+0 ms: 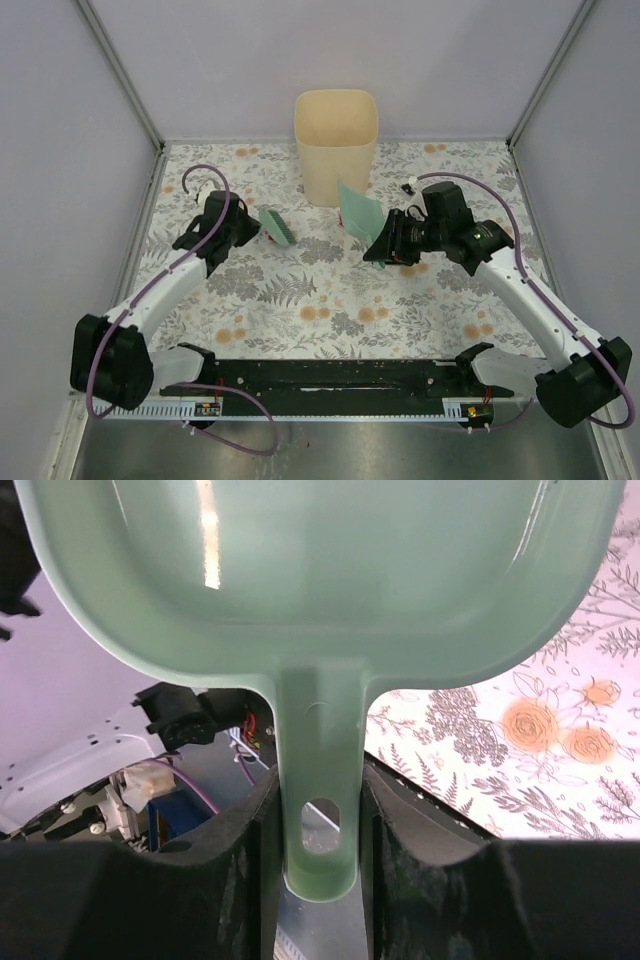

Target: Sweep away the paper scraps from the table

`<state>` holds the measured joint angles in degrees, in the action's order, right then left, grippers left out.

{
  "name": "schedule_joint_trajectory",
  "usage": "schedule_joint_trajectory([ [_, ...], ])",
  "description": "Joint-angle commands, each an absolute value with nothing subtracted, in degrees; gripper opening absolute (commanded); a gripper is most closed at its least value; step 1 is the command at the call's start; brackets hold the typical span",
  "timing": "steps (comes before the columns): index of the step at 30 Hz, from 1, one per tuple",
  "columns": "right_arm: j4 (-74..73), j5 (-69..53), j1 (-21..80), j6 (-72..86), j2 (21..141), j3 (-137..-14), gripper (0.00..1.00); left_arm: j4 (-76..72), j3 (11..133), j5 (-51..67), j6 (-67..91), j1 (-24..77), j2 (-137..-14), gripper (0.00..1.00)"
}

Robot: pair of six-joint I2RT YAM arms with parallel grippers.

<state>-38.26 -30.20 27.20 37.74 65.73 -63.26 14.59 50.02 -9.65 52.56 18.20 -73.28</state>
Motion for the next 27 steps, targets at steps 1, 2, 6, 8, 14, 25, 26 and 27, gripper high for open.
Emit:
schedule_joint_trajectory([
  [1,-40.17,-26.72,28.82,35.07,65.48,-61.61,0.0,17.48,45.89,-8.88,53.35,19.77,-63.92,0.0],
  [2,-40.25,-26.37,29.44,34.98,65.57,-61.35,0.0,18.36,44.75,-8.7,53.78,20.38,-61.98,0.0],
  [6,-42.79,-20.67,33.65,33.58,67.23,-61.96,0.0,22.22,44.81,-8.87,52.92,23.46,-53.19,0.0],
  [8,-44.64,-17.07,36.98,32.35,69.33,-63.19,0.0,25.3,49.02,-10.1,49.15,23.64,-51.16,0.0],
  [14,-53.51,-5.47,44.73,28.22,79.26,-70.56,0.0,32.78,64.49,-19.32,30.71,23.2,-55.53,0.01],
  [25,-56.08,4.92,51.42,19.0,93.77,-79.45,0.0,32.42,78.29,-8.1,11.44,13.98,-80.31,0.0],
  [26,-55.73,5.01,51.42,17.85,95.0,-79.98,0.0,32.87,80.14,-7.13,10.21,13.63,-82.94,0.0],
  [27,-55.98,5.44,51.42,16.88,96.58,-81.29,0.0,32.87,81.29,-6.6,9.15,13.45,-84.88,0.0],
])
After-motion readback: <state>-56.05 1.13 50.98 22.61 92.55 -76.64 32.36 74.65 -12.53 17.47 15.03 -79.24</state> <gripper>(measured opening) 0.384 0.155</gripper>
